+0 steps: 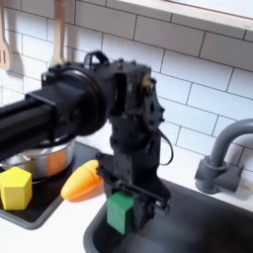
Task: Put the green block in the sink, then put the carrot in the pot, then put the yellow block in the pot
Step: 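Put the green block in the sink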
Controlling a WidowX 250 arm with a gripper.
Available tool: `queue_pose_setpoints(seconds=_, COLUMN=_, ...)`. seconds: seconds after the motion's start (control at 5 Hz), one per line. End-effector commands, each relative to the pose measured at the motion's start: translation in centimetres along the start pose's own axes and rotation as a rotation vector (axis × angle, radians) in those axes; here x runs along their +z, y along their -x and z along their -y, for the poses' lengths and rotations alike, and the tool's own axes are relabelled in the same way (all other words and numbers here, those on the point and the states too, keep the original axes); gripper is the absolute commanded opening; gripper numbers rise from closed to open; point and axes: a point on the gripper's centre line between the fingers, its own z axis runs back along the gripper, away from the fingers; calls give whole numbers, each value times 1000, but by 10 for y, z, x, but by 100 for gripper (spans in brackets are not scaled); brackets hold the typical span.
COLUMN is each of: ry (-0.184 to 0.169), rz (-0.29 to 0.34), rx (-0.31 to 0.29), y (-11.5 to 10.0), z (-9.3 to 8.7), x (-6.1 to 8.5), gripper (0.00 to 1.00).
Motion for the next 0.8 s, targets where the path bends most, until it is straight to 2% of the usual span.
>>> queue_pose_setpoints(seconds=0.0, ry=54, rz=27, rx=5, y=1, z=3, x=-22, gripper=0)
queue_pose_setpoints(seconds=0.2, ry=76, rz=84, rx=-6, y=-6, z=8, x=-26, gripper=0)
queue_pose_setpoints(seconds=0.6, ry=129, rz=205, rx=24, y=-13, z=12, x=-41, gripper=0)
